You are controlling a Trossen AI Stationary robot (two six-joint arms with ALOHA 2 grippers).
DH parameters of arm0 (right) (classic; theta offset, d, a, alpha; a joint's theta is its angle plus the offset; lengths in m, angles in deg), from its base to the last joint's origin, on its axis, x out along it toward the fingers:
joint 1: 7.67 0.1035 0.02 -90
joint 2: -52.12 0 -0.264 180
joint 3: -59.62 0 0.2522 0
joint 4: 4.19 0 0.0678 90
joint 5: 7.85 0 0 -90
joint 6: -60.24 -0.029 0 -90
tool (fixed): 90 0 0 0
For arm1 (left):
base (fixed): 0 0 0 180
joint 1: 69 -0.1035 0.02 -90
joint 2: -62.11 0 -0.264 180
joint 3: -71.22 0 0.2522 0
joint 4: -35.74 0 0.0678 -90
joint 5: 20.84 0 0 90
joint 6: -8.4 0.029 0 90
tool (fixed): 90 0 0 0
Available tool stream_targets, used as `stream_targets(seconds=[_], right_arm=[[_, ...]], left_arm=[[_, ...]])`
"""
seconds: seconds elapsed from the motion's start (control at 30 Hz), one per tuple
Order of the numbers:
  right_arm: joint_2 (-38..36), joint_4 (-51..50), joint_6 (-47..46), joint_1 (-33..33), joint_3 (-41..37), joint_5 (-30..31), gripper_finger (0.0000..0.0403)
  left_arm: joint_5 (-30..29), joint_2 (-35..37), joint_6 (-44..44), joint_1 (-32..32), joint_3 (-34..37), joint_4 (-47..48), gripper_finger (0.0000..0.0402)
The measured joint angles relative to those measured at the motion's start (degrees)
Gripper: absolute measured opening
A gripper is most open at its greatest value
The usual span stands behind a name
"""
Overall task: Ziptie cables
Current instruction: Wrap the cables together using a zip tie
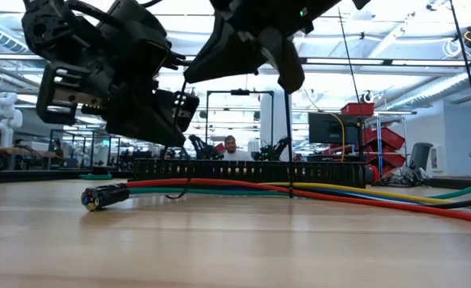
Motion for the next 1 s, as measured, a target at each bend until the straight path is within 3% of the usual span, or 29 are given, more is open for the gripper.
stream_targets(seconds=[1.0], right_arm=[[-1.7, -1.8, 2.6, 2.9, 3.5, 14.6, 0.0000]], left_arm=[[2.1, -8.3, 2.8, -0.9, -0.4, -6.1, 0.0010]])
